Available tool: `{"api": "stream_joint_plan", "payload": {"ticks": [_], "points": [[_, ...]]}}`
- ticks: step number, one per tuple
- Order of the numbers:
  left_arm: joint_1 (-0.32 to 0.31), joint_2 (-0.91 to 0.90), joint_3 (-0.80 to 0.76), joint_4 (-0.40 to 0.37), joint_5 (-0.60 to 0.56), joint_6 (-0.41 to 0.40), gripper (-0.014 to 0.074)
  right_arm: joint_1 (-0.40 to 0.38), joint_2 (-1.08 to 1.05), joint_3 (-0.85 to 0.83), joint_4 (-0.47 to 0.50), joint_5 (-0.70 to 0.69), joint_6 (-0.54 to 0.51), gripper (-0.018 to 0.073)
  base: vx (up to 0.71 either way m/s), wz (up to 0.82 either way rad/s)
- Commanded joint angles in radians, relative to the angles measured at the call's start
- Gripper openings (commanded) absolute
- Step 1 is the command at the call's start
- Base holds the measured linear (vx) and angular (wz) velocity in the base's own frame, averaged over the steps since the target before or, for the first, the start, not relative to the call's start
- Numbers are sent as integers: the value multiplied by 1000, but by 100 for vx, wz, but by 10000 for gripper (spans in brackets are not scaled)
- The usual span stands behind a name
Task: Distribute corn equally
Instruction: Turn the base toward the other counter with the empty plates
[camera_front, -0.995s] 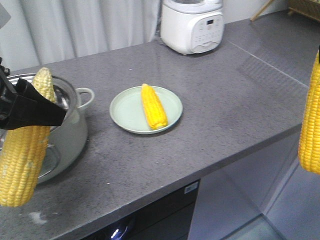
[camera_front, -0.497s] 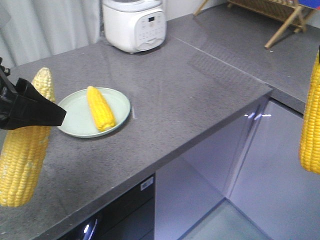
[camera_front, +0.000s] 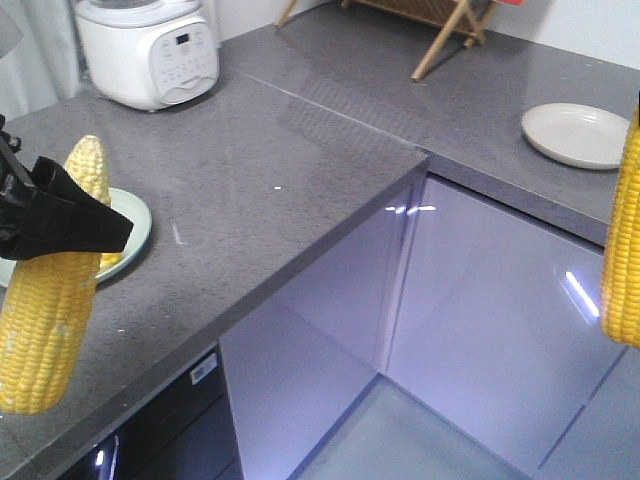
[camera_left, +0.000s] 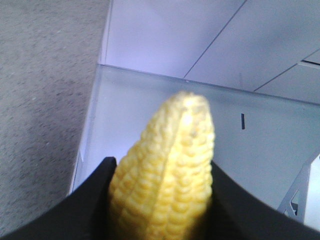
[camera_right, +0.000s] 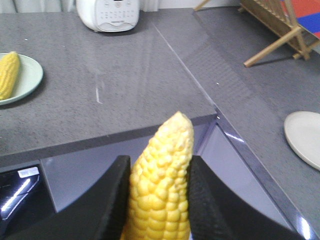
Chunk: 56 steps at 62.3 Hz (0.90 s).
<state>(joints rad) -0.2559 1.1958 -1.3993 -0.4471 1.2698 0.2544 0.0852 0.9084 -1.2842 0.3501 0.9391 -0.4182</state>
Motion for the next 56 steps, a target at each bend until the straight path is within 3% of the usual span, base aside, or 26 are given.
{"api": "stream_joint_plan", "payload": {"ticks": [1, 56], "points": [[-3, -27, -23, -38, -45, 1, -6, -6, -3, -25, 20, -74, -7, -4, -3, -33], [-3, -27, -23, -38, -45, 1, -6, -6, -3, -25, 20, -73, -7, -4, -4, -37]]}}
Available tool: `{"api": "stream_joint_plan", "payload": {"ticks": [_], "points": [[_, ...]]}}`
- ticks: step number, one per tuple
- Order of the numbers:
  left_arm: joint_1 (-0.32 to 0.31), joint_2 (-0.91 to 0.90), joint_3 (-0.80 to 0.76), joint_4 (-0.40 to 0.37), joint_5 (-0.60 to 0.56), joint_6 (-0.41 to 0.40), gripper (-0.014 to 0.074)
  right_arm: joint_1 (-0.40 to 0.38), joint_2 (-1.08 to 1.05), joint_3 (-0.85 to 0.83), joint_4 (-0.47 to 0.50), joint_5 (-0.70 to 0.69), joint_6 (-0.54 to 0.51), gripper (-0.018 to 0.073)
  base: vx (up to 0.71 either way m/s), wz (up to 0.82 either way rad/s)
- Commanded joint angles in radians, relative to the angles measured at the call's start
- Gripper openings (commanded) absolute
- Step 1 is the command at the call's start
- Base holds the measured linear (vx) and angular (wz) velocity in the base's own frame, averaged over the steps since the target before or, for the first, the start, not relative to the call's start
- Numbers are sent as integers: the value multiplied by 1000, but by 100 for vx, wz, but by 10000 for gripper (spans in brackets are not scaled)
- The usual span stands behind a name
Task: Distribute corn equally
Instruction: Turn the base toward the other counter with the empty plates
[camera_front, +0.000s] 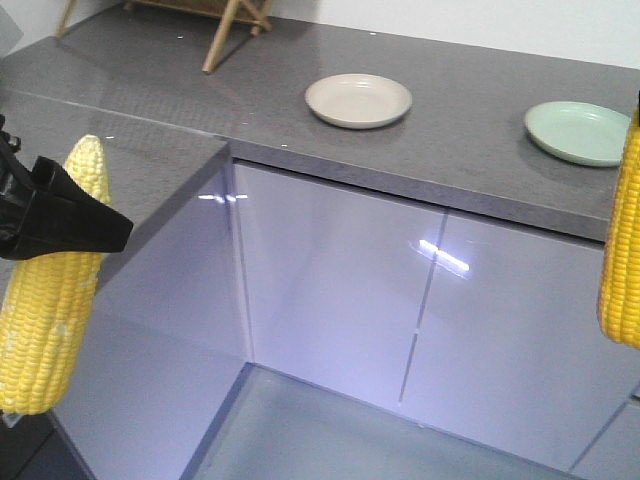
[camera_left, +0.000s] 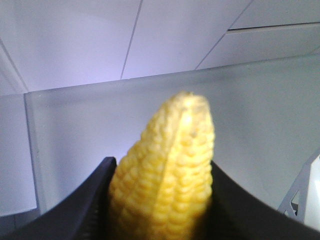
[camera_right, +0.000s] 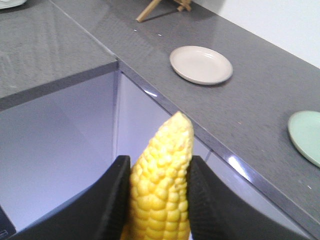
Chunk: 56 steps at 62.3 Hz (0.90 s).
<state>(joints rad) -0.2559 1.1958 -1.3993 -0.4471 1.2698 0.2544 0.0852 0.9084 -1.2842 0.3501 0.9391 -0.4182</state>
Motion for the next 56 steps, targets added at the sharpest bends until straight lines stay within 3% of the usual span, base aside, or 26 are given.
{"api": "stream_joint_plan", "payload": {"ticks": [1, 56], "points": [[-3, -27, -23, -38, -45, 1, -6, -6, -3, -25, 20, -73, -7, -4, -5, -40], [-3, -27, -23, -38, -45, 1, -6, -6, -3, -25, 20, -74, -7, -4, -5, -31]]}}
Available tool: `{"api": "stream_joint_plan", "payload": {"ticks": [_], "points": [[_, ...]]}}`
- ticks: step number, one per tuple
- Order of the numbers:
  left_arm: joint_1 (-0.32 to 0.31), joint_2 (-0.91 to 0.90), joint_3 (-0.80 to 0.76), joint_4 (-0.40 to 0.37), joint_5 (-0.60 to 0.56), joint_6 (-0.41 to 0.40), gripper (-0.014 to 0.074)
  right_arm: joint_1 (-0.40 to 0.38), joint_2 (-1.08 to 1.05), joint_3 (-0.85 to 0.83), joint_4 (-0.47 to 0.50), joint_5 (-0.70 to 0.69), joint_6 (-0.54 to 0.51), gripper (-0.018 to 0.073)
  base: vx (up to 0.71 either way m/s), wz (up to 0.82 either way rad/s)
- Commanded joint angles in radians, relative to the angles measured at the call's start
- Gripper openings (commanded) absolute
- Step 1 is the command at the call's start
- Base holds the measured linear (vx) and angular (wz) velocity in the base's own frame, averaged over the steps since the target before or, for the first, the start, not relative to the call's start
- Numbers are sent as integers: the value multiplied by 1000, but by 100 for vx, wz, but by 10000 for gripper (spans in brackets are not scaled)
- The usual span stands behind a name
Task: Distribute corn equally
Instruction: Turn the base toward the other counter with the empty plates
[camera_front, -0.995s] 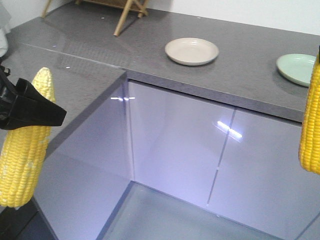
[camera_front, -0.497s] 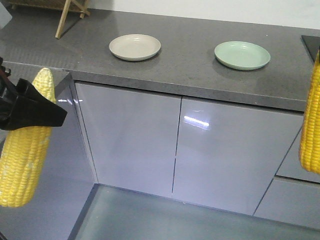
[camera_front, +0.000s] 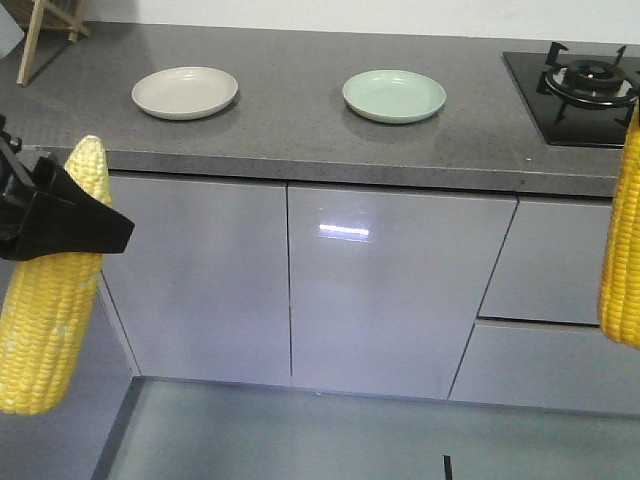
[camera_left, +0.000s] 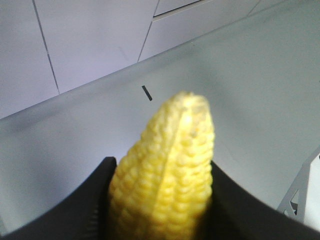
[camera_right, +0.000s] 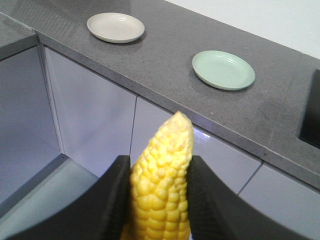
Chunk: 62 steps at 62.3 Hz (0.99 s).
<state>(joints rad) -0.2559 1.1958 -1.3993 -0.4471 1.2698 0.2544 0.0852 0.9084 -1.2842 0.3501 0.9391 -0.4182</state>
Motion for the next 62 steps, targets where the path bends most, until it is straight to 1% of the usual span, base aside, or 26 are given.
{"api": "stream_joint_plan", "payload": {"ticks": [1, 23, 62], "points": [[-3, -27, -23, -38, -45, 1, -6, -6, -3, -25, 20, -74, -7, -4, -5, -25], [-3, -27, -23, -38, -45, 1, -6, -6, -3, -25, 20, -74, -7, -4, -3, -17], [-3, -27, -23, -38, -45, 1, -6, -6, -3, -25, 20, -73, -7, -4, 1, -2]]}}
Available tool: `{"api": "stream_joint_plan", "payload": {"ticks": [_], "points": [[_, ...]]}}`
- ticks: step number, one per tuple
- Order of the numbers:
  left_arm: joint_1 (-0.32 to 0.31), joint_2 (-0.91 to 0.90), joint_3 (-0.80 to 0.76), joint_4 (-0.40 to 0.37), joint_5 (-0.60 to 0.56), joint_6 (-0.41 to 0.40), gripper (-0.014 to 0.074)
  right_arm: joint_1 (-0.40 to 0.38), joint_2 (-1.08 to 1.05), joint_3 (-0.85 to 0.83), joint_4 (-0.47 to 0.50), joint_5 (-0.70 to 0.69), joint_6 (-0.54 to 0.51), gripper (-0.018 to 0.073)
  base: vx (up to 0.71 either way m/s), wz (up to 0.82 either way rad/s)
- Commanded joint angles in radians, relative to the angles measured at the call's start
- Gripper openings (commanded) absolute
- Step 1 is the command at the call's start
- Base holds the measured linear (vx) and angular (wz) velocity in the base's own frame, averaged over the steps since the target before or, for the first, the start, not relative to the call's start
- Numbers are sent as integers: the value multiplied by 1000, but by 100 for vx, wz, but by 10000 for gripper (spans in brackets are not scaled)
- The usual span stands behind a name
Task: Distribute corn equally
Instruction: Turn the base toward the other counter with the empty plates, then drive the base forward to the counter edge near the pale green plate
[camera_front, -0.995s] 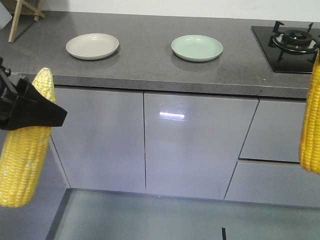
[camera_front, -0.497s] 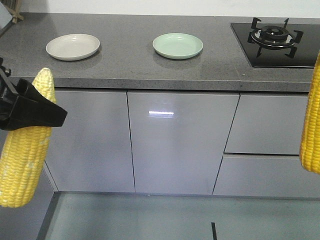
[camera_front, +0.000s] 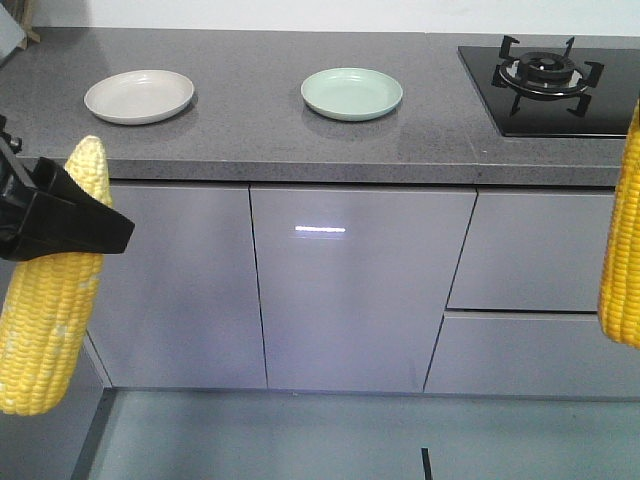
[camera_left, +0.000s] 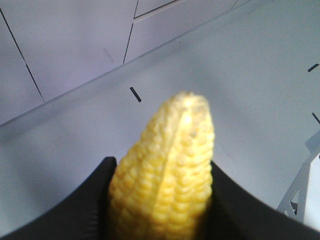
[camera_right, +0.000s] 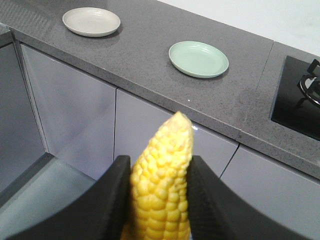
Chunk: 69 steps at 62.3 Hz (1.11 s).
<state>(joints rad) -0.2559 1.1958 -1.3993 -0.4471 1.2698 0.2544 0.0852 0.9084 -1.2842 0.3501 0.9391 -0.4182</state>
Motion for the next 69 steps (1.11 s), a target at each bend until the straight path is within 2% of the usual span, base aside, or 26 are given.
{"api": "stream_joint_plan", "payload": {"ticks": [1, 69], "points": [[-3, -27, -23, -38, -45, 1, -6, -6, -3, -25, 20, -73, -7, -4, 4, 1], [-3, -27, -23, -38, -45, 1, -6, -6, -3, -25, 20, -74, -7, -4, 7, -1]]}}
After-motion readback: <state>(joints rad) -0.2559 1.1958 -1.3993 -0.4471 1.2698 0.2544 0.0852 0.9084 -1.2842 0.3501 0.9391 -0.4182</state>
